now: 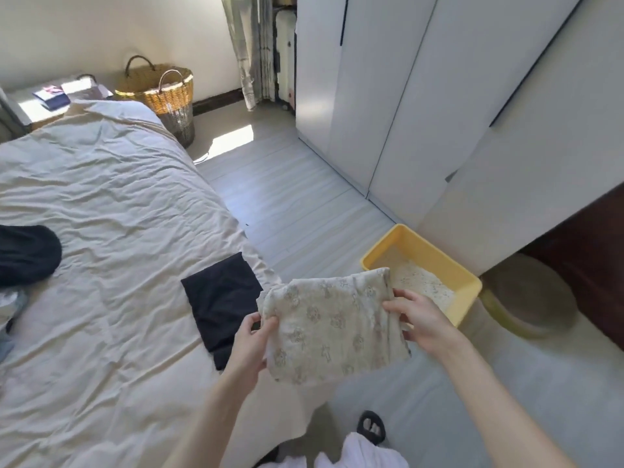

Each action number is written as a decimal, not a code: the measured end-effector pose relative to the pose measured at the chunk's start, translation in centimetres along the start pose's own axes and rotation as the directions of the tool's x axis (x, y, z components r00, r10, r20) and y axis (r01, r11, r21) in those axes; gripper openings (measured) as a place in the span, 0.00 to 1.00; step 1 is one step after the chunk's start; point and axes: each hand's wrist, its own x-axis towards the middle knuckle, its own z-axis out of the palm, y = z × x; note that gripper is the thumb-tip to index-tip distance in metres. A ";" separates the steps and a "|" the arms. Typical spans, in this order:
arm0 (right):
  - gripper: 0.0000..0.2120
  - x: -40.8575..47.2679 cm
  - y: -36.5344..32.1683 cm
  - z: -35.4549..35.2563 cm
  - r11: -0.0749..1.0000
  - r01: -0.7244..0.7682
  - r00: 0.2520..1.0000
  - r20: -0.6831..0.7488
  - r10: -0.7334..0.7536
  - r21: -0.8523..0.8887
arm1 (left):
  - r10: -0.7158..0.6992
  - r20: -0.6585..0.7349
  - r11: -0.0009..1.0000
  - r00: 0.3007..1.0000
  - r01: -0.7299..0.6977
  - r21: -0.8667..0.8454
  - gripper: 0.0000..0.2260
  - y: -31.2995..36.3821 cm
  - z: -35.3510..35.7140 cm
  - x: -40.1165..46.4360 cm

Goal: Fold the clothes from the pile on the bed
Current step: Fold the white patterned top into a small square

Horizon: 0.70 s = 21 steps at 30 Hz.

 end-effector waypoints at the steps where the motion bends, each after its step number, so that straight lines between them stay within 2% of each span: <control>1: 0.10 0.5 -0.5 -1.7 1.000 0.003 1.000 -0.007 -0.003 0.000 | -0.003 0.005 1.000 1.000 0.003 0.008 0.08 0.2 1.9 0.4; 7: 0.10 4.9 -3.3 -13.2 1.000 0.003 1.000 -0.017 -0.004 -0.017 | -0.018 -0.010 1.000 1.000 0.018 -0.018 0.13 0.2 15.3 2.3; 12: 0.08 8.2 -7.3 -20.7 0.993 0.026 0.999 0.025 -0.024 -0.119 | -0.080 -0.004 0.988 0.997 0.079 -0.134 0.05 0.0 24.0 2.2; 16: 0.08 12.6 -11.3 -21.6 0.979 0.037 0.993 0.121 -0.013 -0.201 | -0.085 -0.073 0.973 0.994 0.066 -0.223 0.06 1.4 26.3 4.3; 21: 0.09 19.1 -17.0 -16.9 0.943 0.067 0.974 0.226 0.009 -0.325 | -0.091 -0.204 0.944 0.975 0.020 -0.328 0.07 4.6 25.7 8.1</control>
